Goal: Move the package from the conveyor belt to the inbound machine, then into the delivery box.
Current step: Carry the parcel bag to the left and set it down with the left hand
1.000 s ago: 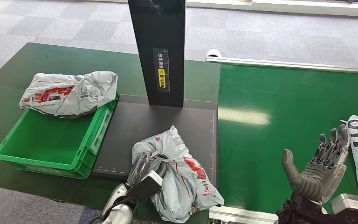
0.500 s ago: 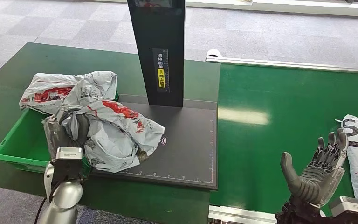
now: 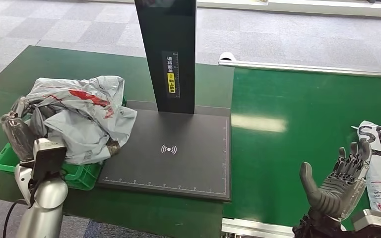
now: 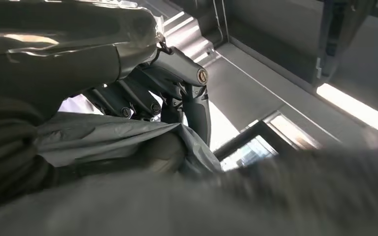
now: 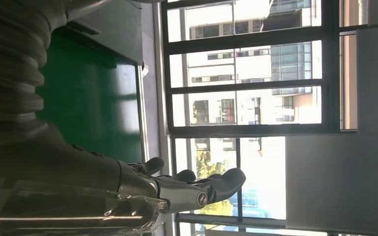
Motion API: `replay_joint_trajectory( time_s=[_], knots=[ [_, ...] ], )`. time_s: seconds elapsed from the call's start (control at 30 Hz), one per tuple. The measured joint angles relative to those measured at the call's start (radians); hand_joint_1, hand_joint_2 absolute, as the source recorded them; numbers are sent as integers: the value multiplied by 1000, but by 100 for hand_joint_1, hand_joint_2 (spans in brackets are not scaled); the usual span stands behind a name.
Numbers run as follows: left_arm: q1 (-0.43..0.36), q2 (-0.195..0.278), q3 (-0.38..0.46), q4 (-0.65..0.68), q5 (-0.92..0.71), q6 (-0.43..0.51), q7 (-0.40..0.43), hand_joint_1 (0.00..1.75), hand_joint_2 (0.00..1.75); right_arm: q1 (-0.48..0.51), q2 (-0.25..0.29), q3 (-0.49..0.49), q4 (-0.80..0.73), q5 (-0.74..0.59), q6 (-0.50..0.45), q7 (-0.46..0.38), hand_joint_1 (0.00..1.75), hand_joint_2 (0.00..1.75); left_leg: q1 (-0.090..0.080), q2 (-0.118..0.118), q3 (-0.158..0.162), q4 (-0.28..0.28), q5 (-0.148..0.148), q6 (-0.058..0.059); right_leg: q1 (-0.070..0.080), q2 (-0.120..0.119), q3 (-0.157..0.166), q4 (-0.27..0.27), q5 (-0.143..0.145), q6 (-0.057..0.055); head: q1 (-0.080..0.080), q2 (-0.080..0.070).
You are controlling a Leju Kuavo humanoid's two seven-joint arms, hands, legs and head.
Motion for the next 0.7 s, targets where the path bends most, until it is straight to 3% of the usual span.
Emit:
replay_joint_trajectory(
  time_s=[0.3,0.7],
  knots=[
    [-93,75,175,191,61,-12,1,175,175,11,-16,-1,0,-16,-12,0,0,175,1,1,0,0,1,-1,1,0,-1,1,1,-1,0,0],
    [-109,86,209,259,60,-10,-2,175,175,14,-20,-1,0,-16,-12,0,0,175,0,0,-1,0,0,-1,0,0,-1,0,1,-1,0,0]
  ],
)
